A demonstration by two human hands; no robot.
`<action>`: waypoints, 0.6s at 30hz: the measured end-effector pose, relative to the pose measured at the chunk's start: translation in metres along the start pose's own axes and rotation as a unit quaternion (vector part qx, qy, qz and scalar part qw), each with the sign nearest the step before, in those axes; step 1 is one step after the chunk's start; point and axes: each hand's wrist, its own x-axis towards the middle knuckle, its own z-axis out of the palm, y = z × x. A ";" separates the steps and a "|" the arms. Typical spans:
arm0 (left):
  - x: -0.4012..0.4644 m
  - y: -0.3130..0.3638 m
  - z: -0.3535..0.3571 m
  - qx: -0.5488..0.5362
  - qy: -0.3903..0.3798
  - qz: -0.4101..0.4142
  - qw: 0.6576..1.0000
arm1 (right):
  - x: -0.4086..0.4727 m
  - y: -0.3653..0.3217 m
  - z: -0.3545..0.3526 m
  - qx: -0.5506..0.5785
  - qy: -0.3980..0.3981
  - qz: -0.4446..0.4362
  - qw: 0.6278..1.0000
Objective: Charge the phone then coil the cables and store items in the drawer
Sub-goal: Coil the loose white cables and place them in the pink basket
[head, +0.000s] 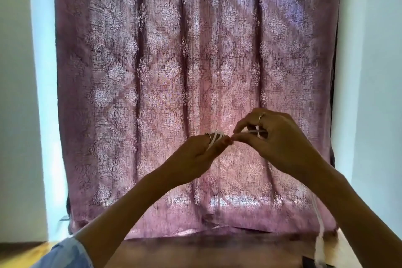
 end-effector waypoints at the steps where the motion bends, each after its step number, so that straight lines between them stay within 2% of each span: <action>1: -0.001 0.003 -0.001 -0.058 -0.008 -0.015 0.998 | 0.001 0.002 0.001 0.007 0.013 -0.004 1.000; 4: -0.003 0.013 -0.004 -0.246 -0.040 -0.034 0.968 | 0.004 0.007 0.006 0.040 0.060 -0.015 0.997; 8: -0.003 0.022 -0.004 -0.465 -0.078 -0.047 0.881 | 0.000 0.009 0.025 0.092 0.094 -0.018 0.991; 11: -0.002 0.027 -0.001 -0.573 -0.083 -0.062 0.813 | -0.006 0.013 0.048 0.192 0.089 0.023 0.977; 15: 0.002 0.029 0.007 -0.659 -0.051 -0.062 0.747 | -0.014 0.004 0.064 0.363 0.060 0.152 0.917; 18: 0.008 0.021 0.008 -0.687 -0.034 -0.031 0.725 | -0.024 -0.001 0.072 0.457 -0.006 0.237 0.857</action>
